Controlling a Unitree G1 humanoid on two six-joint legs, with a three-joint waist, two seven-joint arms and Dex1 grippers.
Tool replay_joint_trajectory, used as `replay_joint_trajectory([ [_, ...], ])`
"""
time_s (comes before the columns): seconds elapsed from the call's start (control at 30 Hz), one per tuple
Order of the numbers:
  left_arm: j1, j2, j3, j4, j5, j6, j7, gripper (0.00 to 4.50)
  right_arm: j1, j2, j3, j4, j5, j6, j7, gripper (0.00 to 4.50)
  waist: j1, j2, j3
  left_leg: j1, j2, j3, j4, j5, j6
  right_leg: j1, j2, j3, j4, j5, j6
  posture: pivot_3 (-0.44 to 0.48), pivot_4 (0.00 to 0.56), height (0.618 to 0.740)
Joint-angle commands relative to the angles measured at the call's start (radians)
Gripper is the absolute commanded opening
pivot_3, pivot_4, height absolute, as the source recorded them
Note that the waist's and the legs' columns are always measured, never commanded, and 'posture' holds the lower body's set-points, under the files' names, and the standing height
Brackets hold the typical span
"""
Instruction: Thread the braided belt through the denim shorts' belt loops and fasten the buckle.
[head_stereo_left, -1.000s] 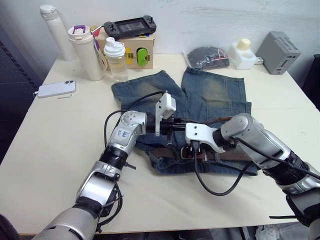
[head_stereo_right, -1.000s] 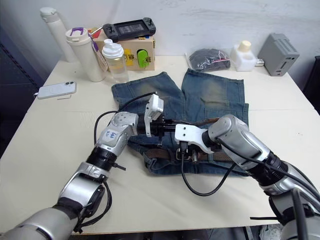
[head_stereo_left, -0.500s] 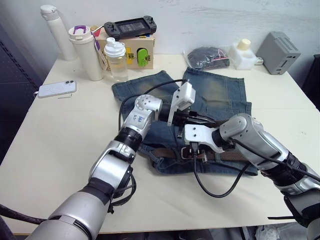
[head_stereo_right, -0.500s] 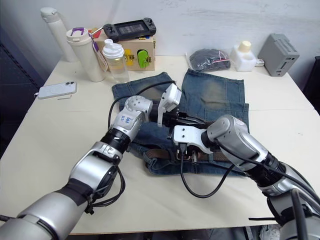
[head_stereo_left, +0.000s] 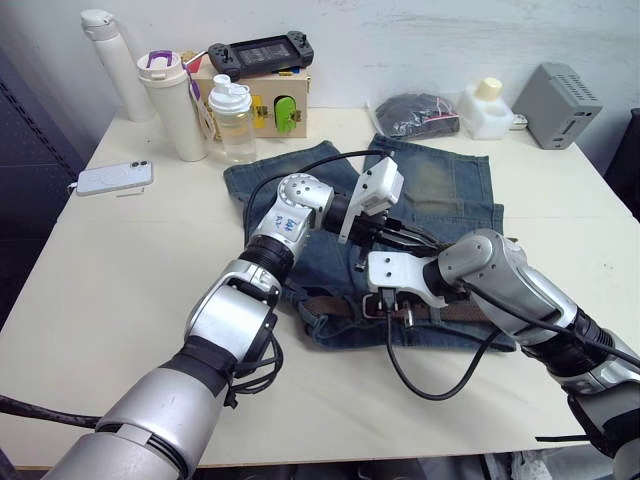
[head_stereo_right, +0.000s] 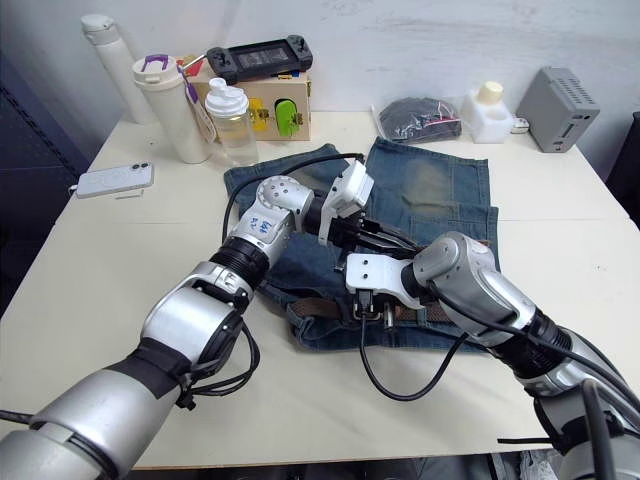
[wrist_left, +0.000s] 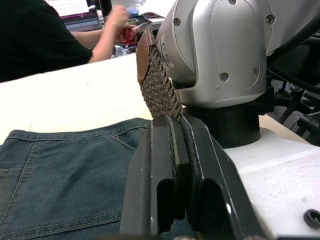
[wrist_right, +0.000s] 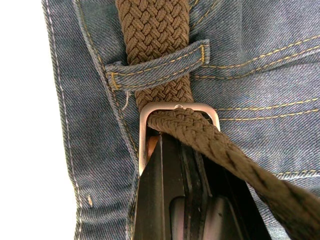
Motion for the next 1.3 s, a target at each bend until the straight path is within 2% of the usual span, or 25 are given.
replay_joint_trajectory([
  [0.03, -0.129, -0.037, 0.101, -0.043, -0.069, -0.058, 0.0, 0.0, 0.136, 0.044, 0.173, 0.063, 0.015, 0.023, 0.033, 0.03, 0.0, 0.0, 0.0, 0.0, 0.0, 0.0, 0.0, 0.0, 0.0, 0.0, 0.0, 0.0, 0.0, 0.0, 0.0, 0.0, 0.15, 0.69],
  [0.27, -0.184, -0.025, 0.137, -0.002, -0.075, -0.066, -0.006, 0.0, 0.146, 0.038, 0.17, 0.056, 0.009, 0.024, 0.033, 0.03, 0.0, 0.0, 0.0, 0.0, 0.0, 0.0, 0.0, 0.0, 0.0, -0.001, 0.0, 0.0, 0.0, 0.0, 0.0, 0.0, 0.15, 0.69],
  [0.53, -0.254, -0.061, 0.171, -0.009, -0.104, -0.061, -0.019, 0.0, 0.147, 0.051, 0.186, 0.058, -0.006, 0.021, 0.033, 0.03, 0.001, 0.0, 0.0, -0.001, 0.0, 0.0, 0.0, 0.0, 0.0, -0.001, 0.0, 0.0, 0.001, 0.0, 0.0, 0.0, 0.15, 0.69],
  [0.9, -0.287, -0.1, 0.205, -0.021, -0.114, -0.045, -0.025, 0.0, 0.153, 0.073, 0.2, 0.059, -0.028, 0.02, 0.037, 0.03, -0.003, 0.0, 0.0, -0.001, 0.0, 0.001, 0.0, 0.0, 0.0, -0.002, 0.0, -0.001, 0.001, 0.0, 0.0, 0.0, 0.15, 0.69],
  [1.13, -0.261, -0.142, 0.215, -0.063, -0.125, -0.038, 0.011, 0.0, 0.154, 0.085, 0.203, 0.066, -0.038, 0.019, 0.047, 0.03, -0.002, 0.0, 0.0, -0.001, 0.0, 0.001, 0.0, 0.0, 0.0, -0.002, 0.0, -0.001, 0.001, 0.0, 0.0, 0.0, 0.15, 0.69],
  [1.23, -0.217, -0.124, 0.215, -0.087, -0.122, -0.034, 0.024, 0.0, 0.157, 0.085, 0.191, 0.064, -0.035, 0.028, 0.043, 0.03, -0.002, 0.0, 0.0, -0.001, 0.0, 0.001, 0.0, 0.0, 0.0, -0.002, 0.0, -0.001, 0.001, 0.0, 0.0, 0.0, 0.15, 0.69],
  [1.3, -0.17, -0.072, 0.227, -0.108, -0.119, -0.014, 0.045, 0.0, 0.166, 0.075, 0.158, 0.049, -0.029, 0.041, 0.032, 0.03, -0.003, 0.0, 0.0, -0.001, 0.0, 0.001, 0.0, 0.0, 0.0, -0.002, 0.0, -0.001, 0.001, 0.0, 0.0, 0.0, 0.15, 0.69],
])
